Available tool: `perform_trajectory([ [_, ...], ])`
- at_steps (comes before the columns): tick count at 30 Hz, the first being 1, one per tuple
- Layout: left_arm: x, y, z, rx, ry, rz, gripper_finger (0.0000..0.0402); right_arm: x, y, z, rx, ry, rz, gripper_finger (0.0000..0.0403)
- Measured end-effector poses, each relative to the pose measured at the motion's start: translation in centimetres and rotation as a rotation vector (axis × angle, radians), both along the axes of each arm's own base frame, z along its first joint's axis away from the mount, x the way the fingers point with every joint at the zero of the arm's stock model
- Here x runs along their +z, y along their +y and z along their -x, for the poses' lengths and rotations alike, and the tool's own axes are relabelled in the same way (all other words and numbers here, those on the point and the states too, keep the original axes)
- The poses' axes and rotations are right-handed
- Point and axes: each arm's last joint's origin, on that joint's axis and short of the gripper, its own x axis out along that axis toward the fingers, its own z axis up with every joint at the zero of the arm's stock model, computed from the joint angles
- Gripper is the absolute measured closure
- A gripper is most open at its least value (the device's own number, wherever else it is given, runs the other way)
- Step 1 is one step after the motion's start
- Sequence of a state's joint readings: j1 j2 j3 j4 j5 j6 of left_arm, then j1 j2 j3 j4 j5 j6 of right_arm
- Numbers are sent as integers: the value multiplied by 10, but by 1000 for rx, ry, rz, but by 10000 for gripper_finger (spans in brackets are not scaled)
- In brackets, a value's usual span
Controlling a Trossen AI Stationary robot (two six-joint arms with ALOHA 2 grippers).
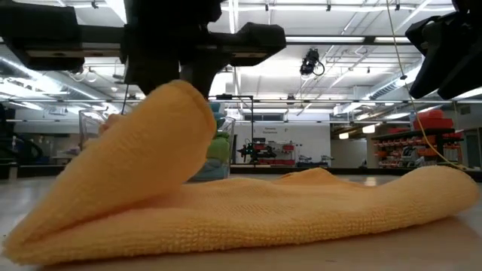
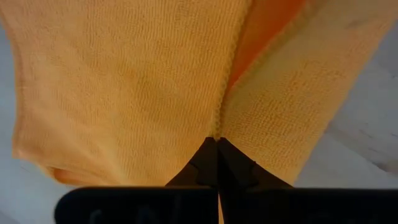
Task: Fold microfiber towels
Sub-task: Fold the yellow microfiber towel
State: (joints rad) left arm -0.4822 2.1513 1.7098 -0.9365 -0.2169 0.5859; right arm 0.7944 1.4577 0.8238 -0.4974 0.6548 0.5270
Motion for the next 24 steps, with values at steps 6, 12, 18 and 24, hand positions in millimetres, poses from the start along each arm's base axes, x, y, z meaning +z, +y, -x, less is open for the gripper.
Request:
perform_trajectory([
  [6,-8,3,-6,22,-2,3,396,0,0,0,0,0,0,237],
  [12,-15,3,-9,22,-8,6,397,0,0,0,0,-1,-1,237],
  [18,-18,0,-11,10,-20,10,396,0,0,0,1,0,1,237],
  [24,-18,-2,-12,7,-53,-8,391,0,0,0,2,-1,0,237],
])
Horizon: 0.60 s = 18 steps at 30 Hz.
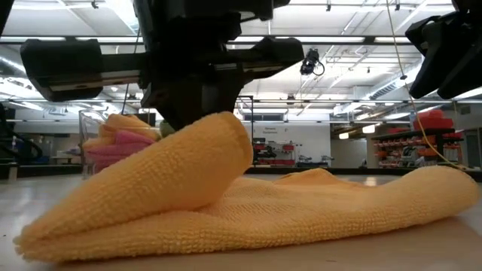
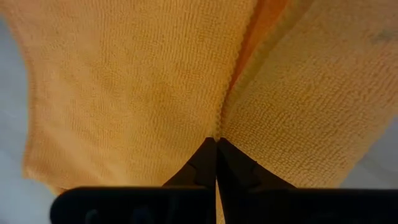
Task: Fold microfiber towels
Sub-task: Fold the yellow microfiber towel
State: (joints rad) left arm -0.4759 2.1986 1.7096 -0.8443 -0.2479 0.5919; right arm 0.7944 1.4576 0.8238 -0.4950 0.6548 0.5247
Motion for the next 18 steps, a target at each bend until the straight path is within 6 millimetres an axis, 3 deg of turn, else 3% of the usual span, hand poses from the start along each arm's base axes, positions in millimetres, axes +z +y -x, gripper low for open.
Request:
perform_trajectory([
  [18,-8,8,-8,77,-7,33,392,0,0,0,1,0,0,237],
])
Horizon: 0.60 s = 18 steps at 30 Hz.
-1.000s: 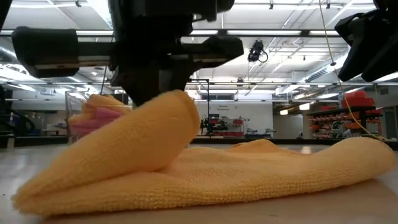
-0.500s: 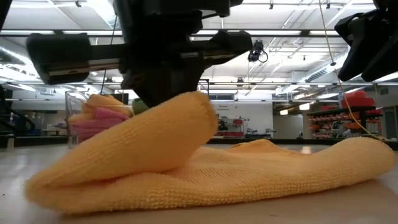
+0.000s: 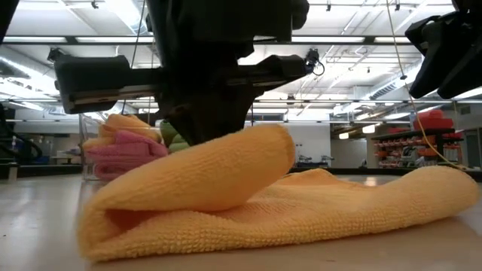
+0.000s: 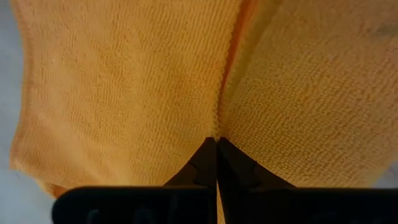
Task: Fold microfiber towels
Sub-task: Fold the yellow microfiber towel
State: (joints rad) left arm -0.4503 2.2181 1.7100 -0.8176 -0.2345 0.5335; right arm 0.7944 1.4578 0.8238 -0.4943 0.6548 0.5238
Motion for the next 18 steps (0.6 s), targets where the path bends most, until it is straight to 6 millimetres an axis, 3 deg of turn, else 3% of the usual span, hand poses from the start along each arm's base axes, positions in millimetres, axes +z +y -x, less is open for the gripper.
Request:
perform_trajectory([
  [6,0,-1,-1,11,-9,16,383,0,0,0,0,0,0,237],
  [18,2,0,-3,78,-45,31,273,0,0,0,0,0,0,237],
])
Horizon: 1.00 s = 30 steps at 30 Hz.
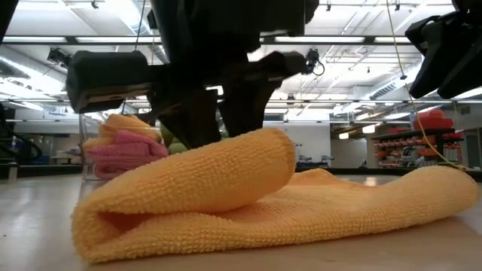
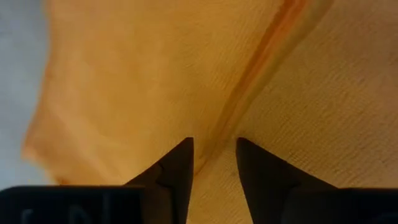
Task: Fold microfiber towels
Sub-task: Fold the yellow microfiber towel
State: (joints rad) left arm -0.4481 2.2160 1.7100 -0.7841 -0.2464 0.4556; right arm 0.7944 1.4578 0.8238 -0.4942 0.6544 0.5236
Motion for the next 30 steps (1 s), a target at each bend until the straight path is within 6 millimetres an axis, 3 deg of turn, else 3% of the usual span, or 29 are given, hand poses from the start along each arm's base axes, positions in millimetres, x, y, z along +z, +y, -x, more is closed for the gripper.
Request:
perform_trajectory([
  [9,26,-6,10,15,-49,-26,251,0,0,0,0,-3,-3,237],
  [14,41,-18,11,37,-52,128,264,0,0,0,-1,-5,-6,237],
  [21,30,-25,12,200,-20,339,288,1,1,-1,-1,-12,-8,237],
  [30,7,-30,11,159,-120,437,313,1,1,-1,-3,-14,-5,237],
])
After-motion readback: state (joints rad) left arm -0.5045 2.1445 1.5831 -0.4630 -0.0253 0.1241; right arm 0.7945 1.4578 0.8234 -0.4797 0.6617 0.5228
